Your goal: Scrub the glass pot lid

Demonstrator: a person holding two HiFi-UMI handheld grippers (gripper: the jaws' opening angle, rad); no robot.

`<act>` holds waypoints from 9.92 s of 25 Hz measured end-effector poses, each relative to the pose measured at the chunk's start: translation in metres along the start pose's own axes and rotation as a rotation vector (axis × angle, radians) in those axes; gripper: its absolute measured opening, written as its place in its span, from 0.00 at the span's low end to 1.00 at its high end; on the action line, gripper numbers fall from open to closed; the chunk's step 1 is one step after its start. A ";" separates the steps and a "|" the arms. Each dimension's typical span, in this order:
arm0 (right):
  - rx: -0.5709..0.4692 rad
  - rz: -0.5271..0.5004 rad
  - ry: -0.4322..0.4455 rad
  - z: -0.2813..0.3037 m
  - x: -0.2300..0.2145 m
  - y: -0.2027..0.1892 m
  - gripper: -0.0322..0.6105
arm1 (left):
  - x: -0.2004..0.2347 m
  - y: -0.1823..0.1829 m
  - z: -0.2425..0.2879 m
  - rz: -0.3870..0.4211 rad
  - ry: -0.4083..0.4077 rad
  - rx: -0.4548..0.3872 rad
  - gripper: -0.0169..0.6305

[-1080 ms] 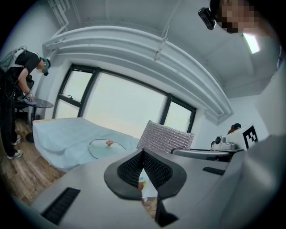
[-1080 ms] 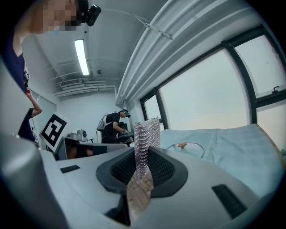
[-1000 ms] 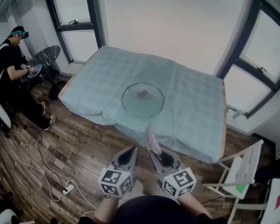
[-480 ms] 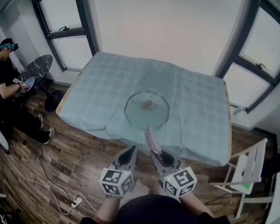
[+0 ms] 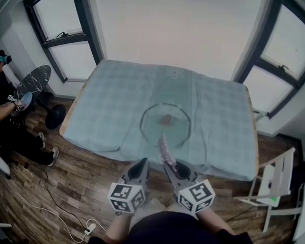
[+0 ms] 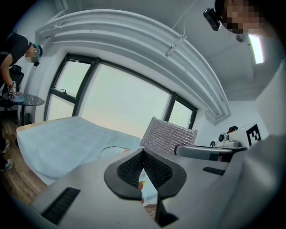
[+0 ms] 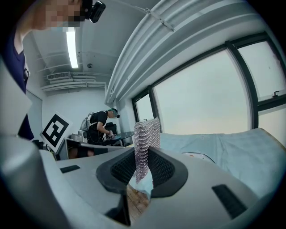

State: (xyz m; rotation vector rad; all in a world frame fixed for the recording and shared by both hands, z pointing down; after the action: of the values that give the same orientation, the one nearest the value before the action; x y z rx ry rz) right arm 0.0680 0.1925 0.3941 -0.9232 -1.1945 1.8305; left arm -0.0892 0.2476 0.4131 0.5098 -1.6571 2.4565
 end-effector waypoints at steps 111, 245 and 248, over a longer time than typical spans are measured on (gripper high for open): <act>0.572 -0.282 -0.243 0.303 -0.165 -0.043 0.16 | 0.202 0.064 0.248 -0.054 -0.119 0.328 0.03; 0.570 -0.258 -0.109 0.160 -0.083 -0.130 0.16 | 0.127 -0.032 0.082 -0.105 0.054 0.278 0.03; 0.513 -0.237 -0.129 0.150 -0.079 -0.115 0.16 | 0.128 -0.033 0.077 -0.101 0.049 0.280 0.03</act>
State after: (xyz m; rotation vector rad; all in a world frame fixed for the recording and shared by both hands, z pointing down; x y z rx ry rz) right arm -0.0027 0.0969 0.5607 -0.3643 -0.8021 1.8891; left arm -0.1832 0.1802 0.5122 0.5459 -1.2426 2.6145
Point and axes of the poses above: the fingertips, and each gripper's own axes: z forward along the fingers, x to its left, y out of its top, the point moved 8 cm from there along -z, backward along the fingers, and after that the axes turned 5 degrees about x, right-handed, at the moved point
